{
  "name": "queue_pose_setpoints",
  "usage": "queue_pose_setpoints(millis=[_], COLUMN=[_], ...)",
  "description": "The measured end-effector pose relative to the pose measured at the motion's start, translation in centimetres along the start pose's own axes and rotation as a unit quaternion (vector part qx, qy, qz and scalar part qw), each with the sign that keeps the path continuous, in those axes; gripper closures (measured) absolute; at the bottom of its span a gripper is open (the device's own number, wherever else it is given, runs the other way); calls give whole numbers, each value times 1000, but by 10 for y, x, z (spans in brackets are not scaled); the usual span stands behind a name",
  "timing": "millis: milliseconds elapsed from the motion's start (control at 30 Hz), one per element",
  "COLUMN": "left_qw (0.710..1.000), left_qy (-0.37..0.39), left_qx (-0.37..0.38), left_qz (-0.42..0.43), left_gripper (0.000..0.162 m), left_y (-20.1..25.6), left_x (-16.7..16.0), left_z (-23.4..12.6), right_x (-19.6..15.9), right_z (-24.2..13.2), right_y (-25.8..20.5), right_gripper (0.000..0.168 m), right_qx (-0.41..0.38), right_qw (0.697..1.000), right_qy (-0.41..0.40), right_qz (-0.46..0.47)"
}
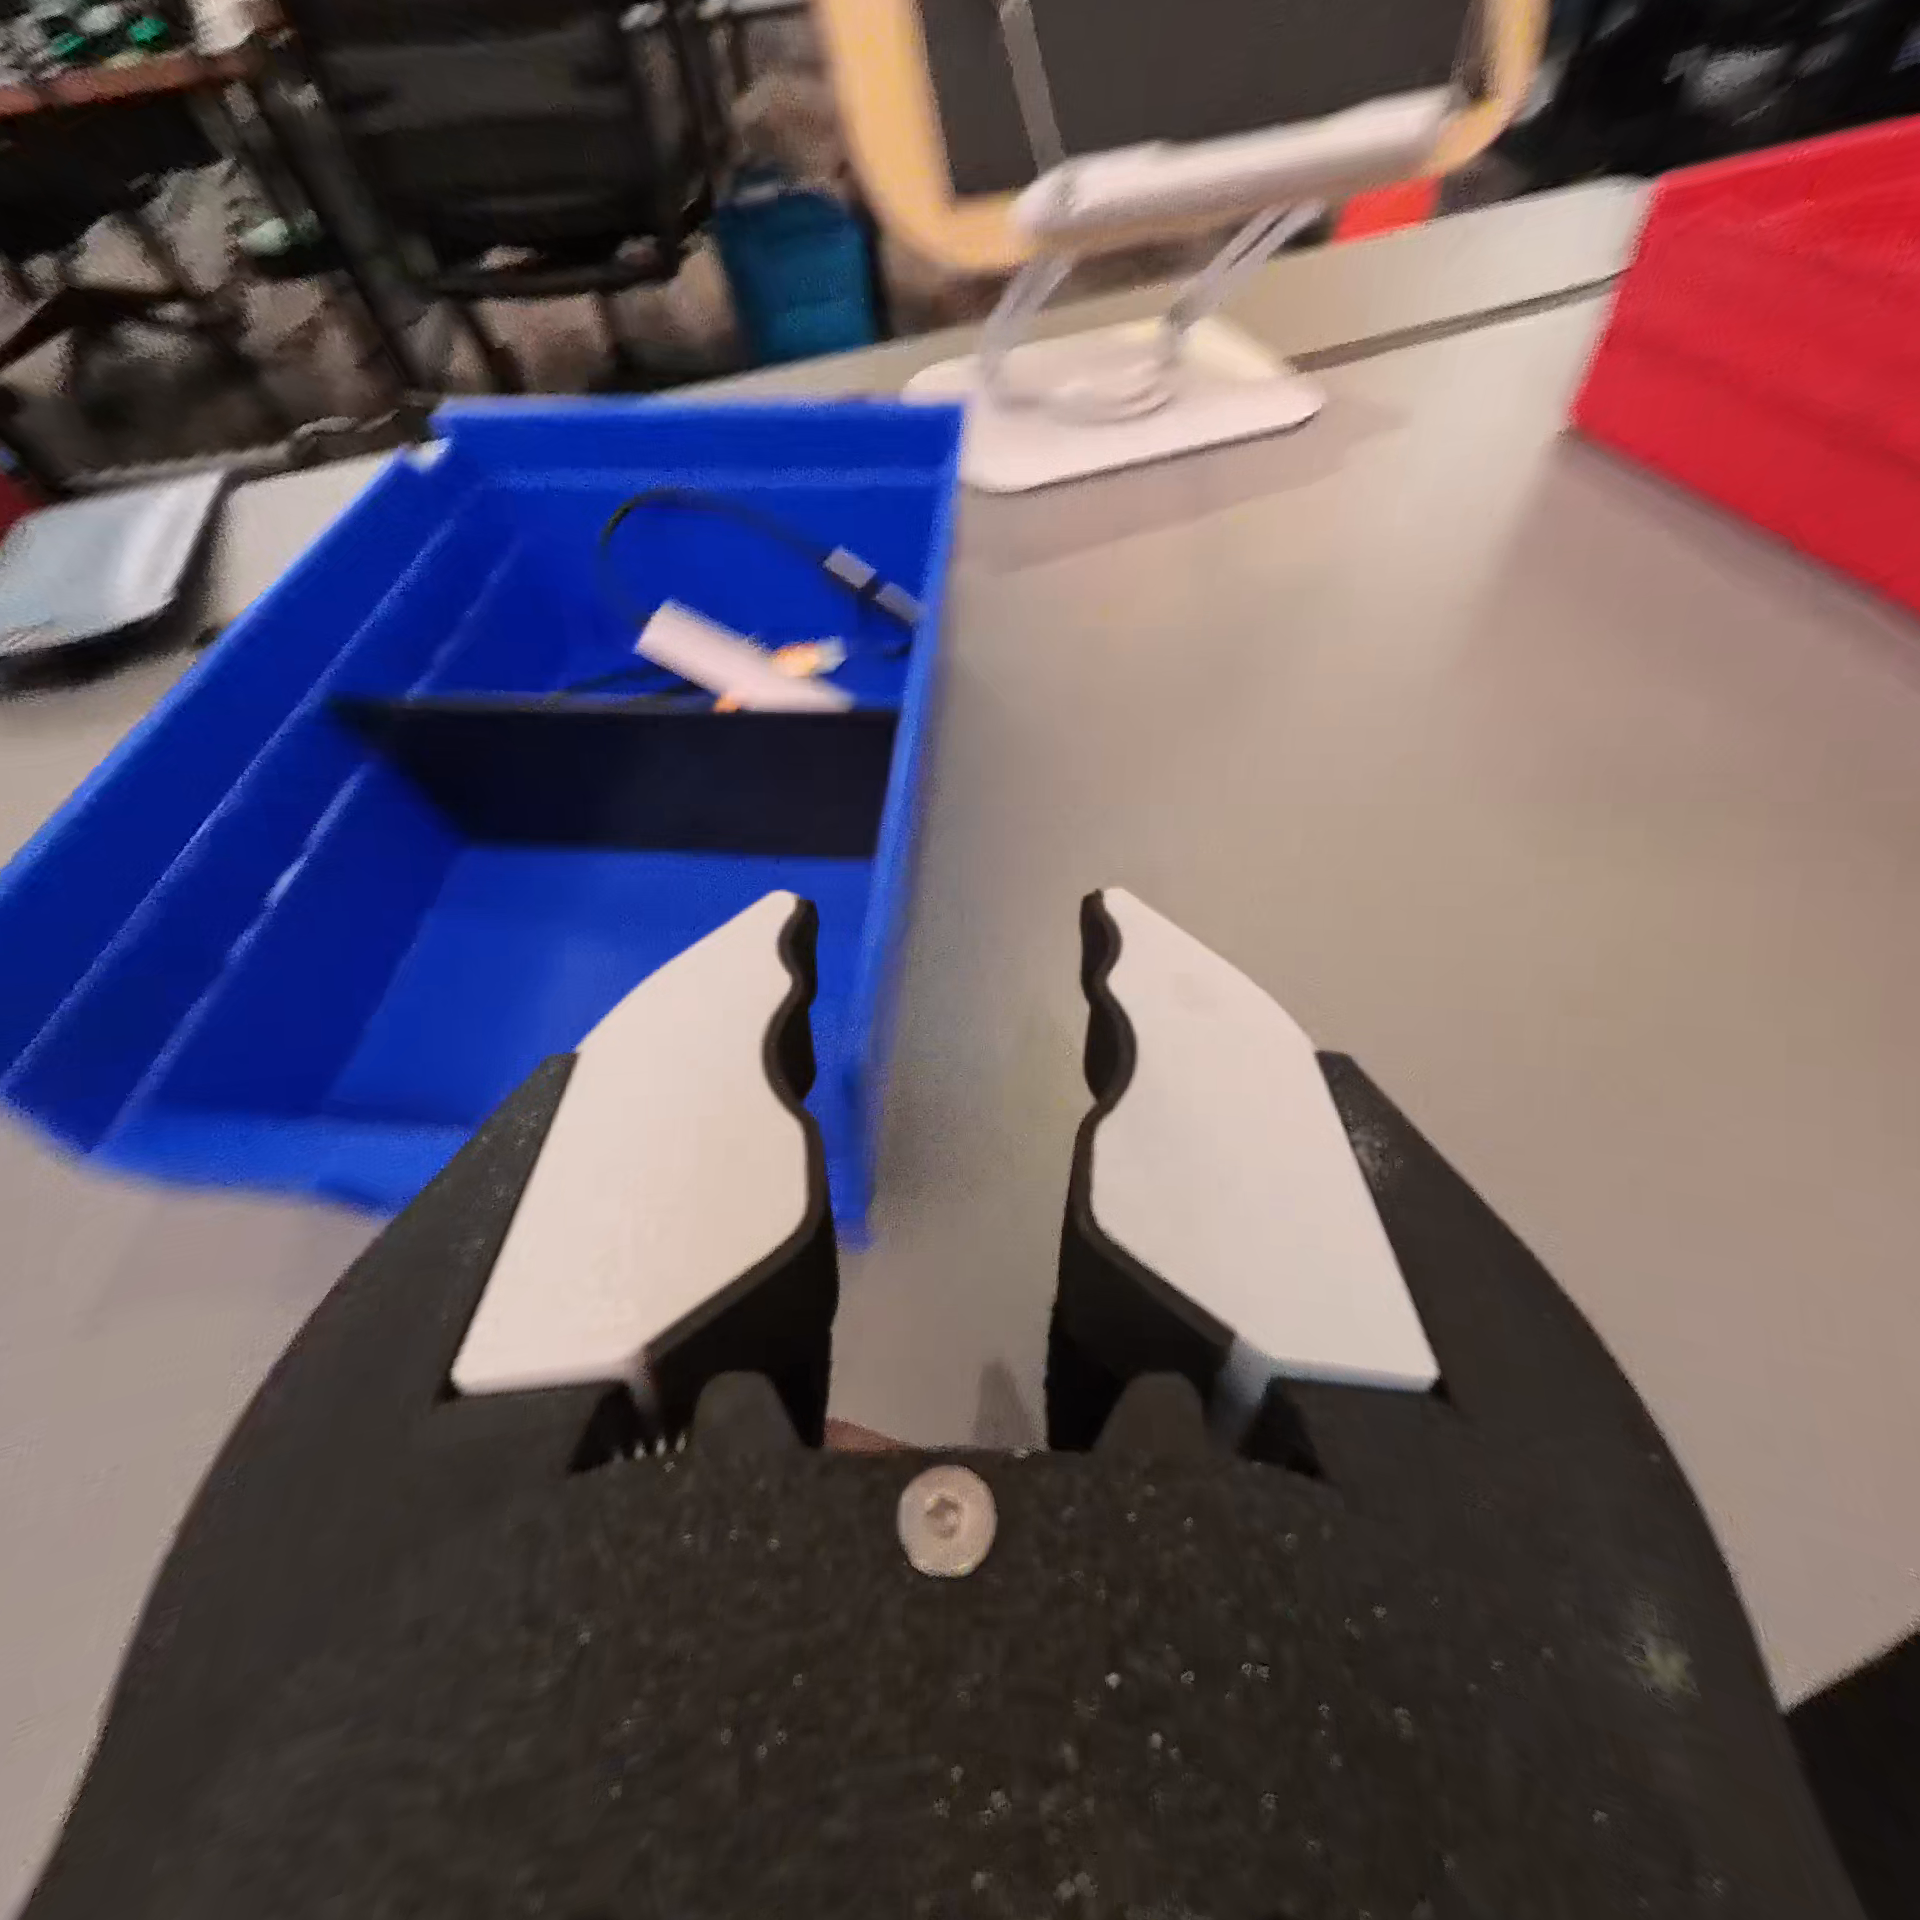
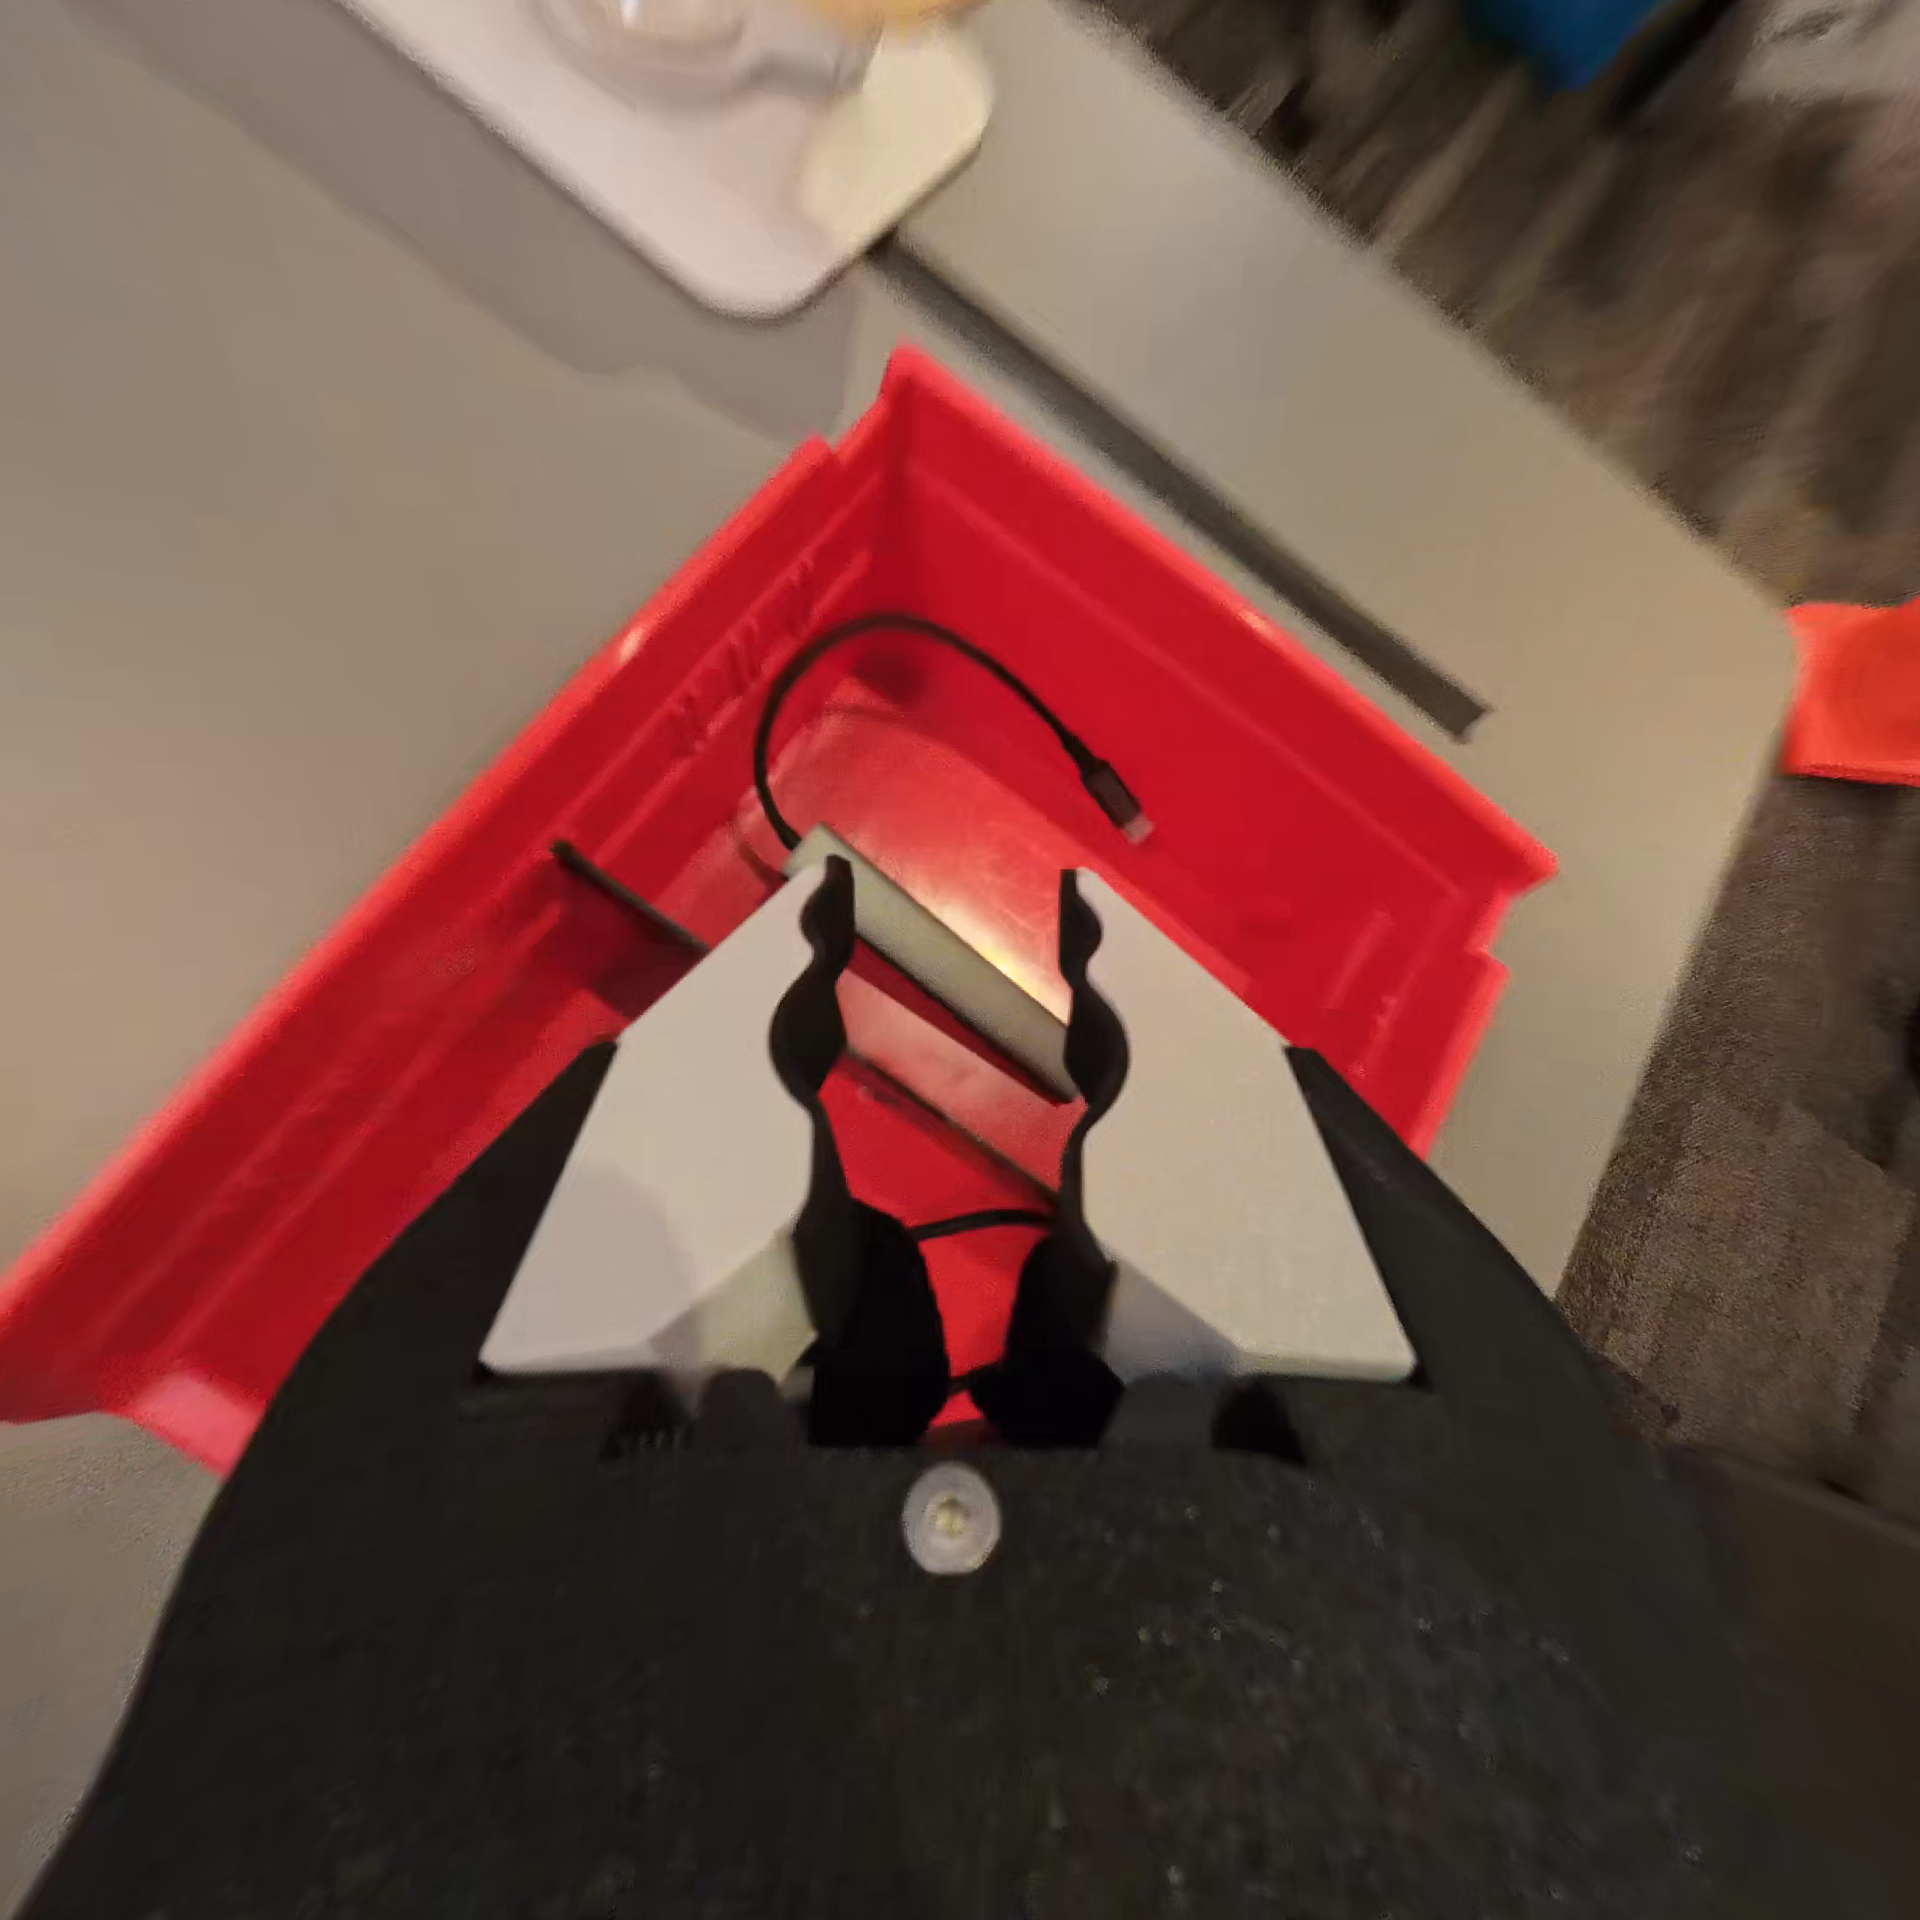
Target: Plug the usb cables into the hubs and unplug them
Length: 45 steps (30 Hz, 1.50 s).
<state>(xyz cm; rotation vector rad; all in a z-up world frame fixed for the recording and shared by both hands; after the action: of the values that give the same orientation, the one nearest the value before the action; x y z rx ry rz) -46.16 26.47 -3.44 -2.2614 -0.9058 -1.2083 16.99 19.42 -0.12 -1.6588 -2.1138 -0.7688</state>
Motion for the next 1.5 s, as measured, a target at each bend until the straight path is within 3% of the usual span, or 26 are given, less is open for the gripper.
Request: queue_pose_setpoints(millis=[67,167,300,400,433,533,633,700,767,900,967,1067,1167,1233,1267,1367,1500], left_qw=[999,995,995,987,981,979,971,946,913,795,739,707,706,690,685,731,808], left_qy=[-22,-26,-37,-46,-52,-35,-9,-46,-94,-258,-306,-352,-352,-361,-359,-333,-266], left_qx=[-7,-53,-83,-148,-183,-200,-193,-174,-134,-90,-92,-107,-125,-130,-122,-109,-72], left_qz=[-39,-78,-51,-40,-34,14,140,269,373,542,594,604,601,614,622,586,521], left_gripper=[111,110,117,108,102,110,111,120,117,114,117,111,112,131,132,136,136], left_y=[-6,3,21,34,37,24,-2,-19,-39,-72,-82,-91,-90,-89,-89,-92,-98], left_x=[-16,-23,-16,-8,-3,31,82,108,125,122,114,106,100,90,89,104,153], left_z=[7,18,26,35,38,33,27,48,85,164,192,225,246,254,255,244,202], right_x=[-11,-30,-54,-68,-73,-85,-91,-93,-93,-95,-96,-97,-93,-91,-90,-91,-92], right_z=[-36,-68,-82,-81,-78,-65,-55,-47,-40,-34,-30,-23,-21,-19,-17,-15,-19], right_y=[-26,-92,-186,-251,-267,-298,-310,-311,-308,-303,-300,-296,-296,-295,-295,-293,-290], right_gripper=[131,135,138,138,138,138,137,137,137,137,137,136,135,135,135,135,136], right_qx=[-16,44,137,266,292,320,327,335,348,375,378,397,440,454,454,456,448], right_qw=[996,982,960,924,914,911,912,909,907,898,898,891,870,862,862,861,863], right_qy=[81,177,243,273,282,258,241,242,236,230,226,219,218,221,219,215,223], right_qz=[32,38,17,8,5,-35,-61,-54,-28,-5,-1,18,41,52,56,67,67])
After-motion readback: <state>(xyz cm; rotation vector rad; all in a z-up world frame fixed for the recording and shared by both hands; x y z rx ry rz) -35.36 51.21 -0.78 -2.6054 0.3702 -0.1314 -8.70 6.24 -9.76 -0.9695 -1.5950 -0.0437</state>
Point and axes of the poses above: each gripper's, where its closed fingertips meet, z out along the fingers, x out of its top, y = z × x across the jaws, the point moved 10 cm from there along -z, back along the fingers, and after that the axes turned 8 degrees about -y, right-handed, at the moved point
